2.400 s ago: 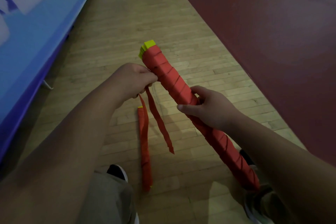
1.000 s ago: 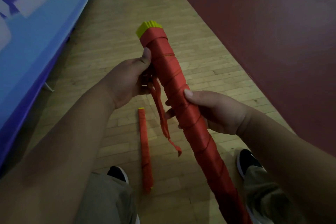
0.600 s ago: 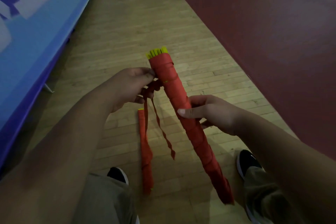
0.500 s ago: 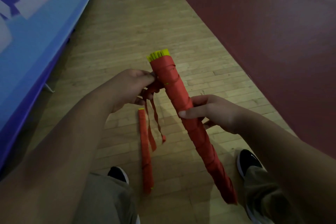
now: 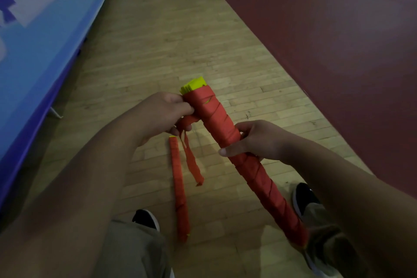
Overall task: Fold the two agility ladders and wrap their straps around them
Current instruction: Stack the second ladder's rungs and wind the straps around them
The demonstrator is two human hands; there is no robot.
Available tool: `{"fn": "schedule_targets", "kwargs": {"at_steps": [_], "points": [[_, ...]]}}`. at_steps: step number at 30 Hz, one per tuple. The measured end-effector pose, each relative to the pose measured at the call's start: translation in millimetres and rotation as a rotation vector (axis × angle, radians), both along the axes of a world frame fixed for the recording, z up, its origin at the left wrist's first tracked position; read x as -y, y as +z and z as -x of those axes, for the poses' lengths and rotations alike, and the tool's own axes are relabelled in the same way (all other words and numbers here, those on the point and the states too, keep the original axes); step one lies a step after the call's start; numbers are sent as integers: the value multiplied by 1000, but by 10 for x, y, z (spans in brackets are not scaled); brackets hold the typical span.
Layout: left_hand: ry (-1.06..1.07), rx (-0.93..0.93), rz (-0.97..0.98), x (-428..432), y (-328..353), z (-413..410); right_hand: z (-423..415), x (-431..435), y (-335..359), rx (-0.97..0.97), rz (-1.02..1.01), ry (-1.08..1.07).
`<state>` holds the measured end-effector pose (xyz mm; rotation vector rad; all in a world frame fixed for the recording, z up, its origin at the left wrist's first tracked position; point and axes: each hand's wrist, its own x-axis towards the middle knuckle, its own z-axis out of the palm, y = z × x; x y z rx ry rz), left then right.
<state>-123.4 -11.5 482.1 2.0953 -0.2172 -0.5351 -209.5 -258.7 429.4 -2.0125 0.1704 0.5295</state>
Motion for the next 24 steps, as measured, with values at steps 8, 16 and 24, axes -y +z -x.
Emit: {"fn": "schedule_targets", "kwargs": {"at_steps": [8,16,24], "points": [[31,10,-96,118,-103,54,3,-79,-89,-71,108,21],[79,194,-158,208,-75,72,2,-188,-45,-49,114,48],[-50,216,-39,108,41,38,37,-267,43,-67,-16,157]]}}
